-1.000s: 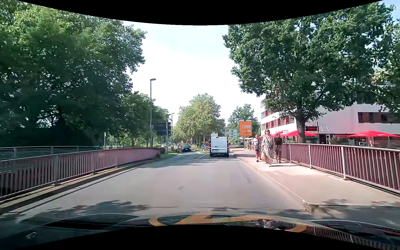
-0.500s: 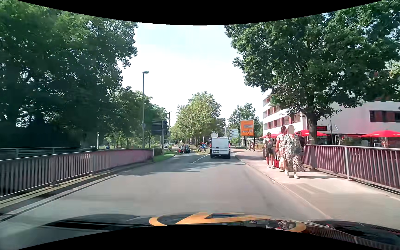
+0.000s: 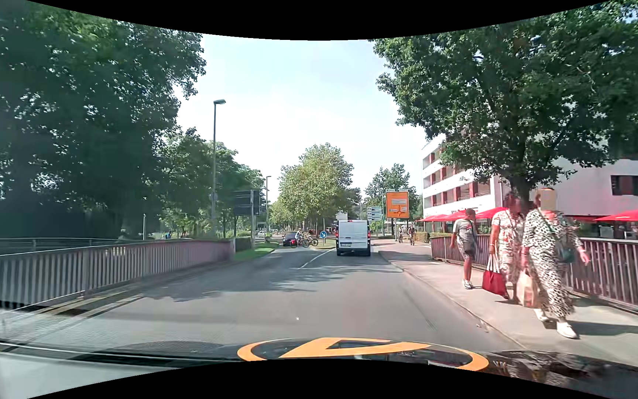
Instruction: Follow the waypoints while adhering to traffic rules and regulations
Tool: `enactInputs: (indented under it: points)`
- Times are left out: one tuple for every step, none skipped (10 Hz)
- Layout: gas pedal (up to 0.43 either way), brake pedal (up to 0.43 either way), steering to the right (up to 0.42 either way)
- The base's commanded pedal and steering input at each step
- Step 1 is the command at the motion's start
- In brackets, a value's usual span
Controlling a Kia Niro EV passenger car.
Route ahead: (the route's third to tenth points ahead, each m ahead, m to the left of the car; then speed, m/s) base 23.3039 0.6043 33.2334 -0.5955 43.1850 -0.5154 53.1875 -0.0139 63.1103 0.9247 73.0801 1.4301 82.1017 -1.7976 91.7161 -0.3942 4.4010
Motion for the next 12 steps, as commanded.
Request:
enactInputs:
  points:
    - [0.000,0.000,0.001]
    - [0.000,0.000,0.001]
    - [0.000,0.000,0.001]
    - [0.000,0.000,0.001]
    - [0.000,0.000,0.001]
    - [0.000,0.000,0.001]
    - [0.000,0.000,0.000]
    - [0.000,0.000,0.000]
    - [0.000,0.000,0.001]
    - [0.000,0.000,0.001]
    - [0.000,0.000,0.003]
    - [0.000,0.000,0.004]
